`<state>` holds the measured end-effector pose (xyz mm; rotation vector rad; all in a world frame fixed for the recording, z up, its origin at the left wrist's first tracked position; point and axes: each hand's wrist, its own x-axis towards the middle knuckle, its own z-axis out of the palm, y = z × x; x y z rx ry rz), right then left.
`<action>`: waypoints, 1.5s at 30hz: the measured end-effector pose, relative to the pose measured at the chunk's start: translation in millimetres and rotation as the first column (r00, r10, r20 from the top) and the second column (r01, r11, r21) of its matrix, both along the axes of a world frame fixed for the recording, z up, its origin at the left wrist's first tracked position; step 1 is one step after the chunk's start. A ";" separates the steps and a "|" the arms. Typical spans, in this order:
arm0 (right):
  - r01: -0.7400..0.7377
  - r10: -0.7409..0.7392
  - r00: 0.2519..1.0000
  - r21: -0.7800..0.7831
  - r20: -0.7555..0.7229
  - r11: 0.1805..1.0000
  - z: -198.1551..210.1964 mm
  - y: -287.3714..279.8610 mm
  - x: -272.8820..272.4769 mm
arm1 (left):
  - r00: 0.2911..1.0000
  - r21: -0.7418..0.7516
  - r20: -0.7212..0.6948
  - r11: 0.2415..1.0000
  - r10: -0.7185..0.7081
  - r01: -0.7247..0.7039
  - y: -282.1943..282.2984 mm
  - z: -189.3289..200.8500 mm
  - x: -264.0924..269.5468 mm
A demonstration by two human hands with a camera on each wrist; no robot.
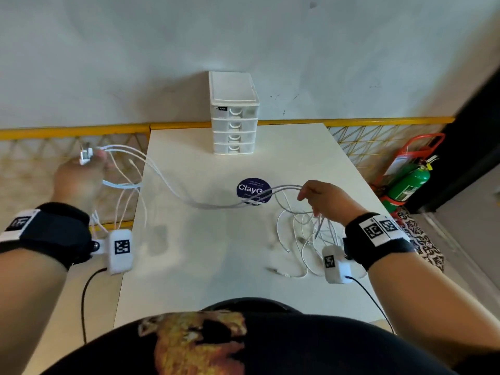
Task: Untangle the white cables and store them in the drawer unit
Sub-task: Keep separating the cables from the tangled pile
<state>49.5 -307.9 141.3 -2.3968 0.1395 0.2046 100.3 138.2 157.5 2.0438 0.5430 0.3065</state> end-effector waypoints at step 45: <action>0.023 0.039 0.994 -0.561 0.098 0.828 -31.0 -88.7 21.8 | 0.981 -0.216 0.146 0.963 -0.130 0.159 -105.5 8.3 -9.9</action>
